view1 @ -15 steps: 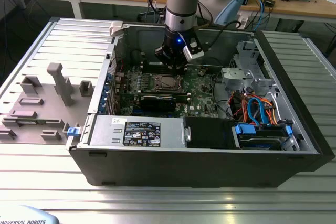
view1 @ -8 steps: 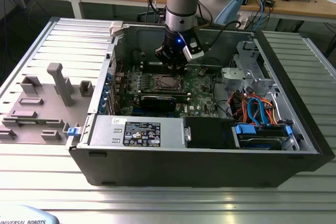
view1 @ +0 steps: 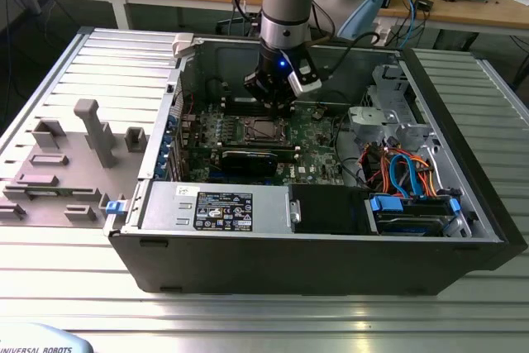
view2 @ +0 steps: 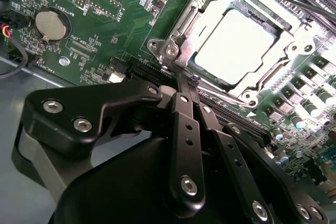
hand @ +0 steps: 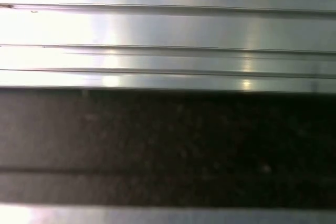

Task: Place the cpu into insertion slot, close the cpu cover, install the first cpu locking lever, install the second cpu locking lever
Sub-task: 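Install the first cpu locking lever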

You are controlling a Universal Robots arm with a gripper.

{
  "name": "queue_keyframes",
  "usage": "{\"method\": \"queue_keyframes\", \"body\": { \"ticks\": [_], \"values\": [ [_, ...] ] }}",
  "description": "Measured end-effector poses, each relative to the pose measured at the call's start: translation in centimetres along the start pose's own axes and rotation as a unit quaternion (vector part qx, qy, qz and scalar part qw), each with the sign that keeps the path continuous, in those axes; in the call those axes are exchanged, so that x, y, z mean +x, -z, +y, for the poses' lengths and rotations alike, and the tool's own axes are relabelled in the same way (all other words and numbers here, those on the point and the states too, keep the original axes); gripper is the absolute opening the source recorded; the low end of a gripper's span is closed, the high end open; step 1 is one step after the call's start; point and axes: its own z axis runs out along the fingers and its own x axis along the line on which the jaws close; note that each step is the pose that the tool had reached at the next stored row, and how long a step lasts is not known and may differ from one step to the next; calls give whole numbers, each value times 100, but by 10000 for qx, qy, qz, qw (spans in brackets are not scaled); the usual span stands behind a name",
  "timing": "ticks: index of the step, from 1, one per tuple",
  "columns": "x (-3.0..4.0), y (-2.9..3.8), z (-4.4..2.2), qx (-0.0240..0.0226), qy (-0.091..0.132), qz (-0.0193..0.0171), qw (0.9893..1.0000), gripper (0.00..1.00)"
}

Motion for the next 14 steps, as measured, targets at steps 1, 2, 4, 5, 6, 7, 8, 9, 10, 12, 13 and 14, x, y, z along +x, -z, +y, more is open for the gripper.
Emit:
{"method": "queue_keyframes", "body": {
  "ticks": [1,2,4,5,6,7,8,9,10,12,13,14],
  "values": [
    [0,1,0,0,0,0,10000,11],
    [0,1,0,-1,0,-1,10000,11],
    [0,2,0,1,0,0,10000,11],
    [0,2,-1,3,0,1,10000,11],
    [0,-1,-1,17,0,1,10000,11],
    [0,-7,-2,45,0,2,10000,11],
    [0,-11,-2,66,0,2,10000,11],
    [0,-16,-2,87,0,3,10000,11],
    [0,-31,-3,119,1,4,9999,11],
    [0,-36,-3,123,0,5,9999,11],
    [1,-37,-3,120,0,5,9999,11],
    [0,-38,-3,106,0,4,9999,11]
  ]
}}
